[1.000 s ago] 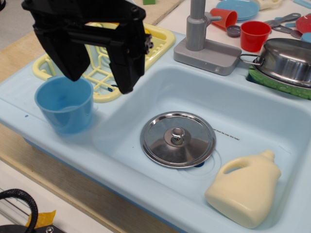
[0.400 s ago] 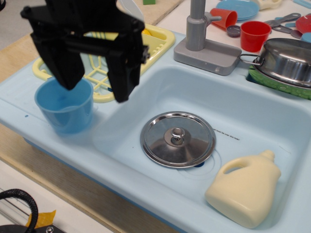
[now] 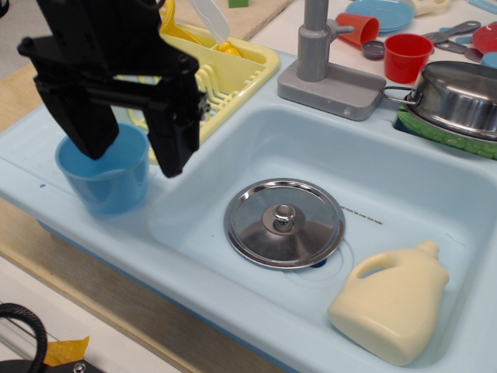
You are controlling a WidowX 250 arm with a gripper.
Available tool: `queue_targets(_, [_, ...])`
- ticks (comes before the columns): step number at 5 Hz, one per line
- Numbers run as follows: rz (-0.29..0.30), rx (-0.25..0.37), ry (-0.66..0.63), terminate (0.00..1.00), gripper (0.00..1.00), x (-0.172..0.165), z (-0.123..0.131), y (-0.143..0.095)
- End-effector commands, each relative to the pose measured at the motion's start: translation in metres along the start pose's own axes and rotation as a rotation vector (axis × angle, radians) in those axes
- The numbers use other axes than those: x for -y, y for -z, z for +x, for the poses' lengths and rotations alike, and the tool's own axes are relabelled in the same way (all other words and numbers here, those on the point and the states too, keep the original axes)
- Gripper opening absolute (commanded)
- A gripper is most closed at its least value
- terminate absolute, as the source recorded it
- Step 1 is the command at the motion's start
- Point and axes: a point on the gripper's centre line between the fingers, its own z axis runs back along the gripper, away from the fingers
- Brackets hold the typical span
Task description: Put cup from anywhere into sink
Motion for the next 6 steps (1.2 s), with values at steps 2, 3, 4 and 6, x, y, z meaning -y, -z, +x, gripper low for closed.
queue_targets(2, [-0.082,-0.013,0.002,0.00,1.00,-0.014,0.005,0.028])
queue_targets(3, [-0.083,-0.019,0.007,0.00,0.00,-0.011,0.008,0.031])
queue_targets(4, [-0.083,-0.018,0.000,0.00,0.00,-0.010,0.006,0.031])
queue_targets(6, [-0.069,-0.016,-0.047,0.00,0.00,-0.009,-0.004,0.022])
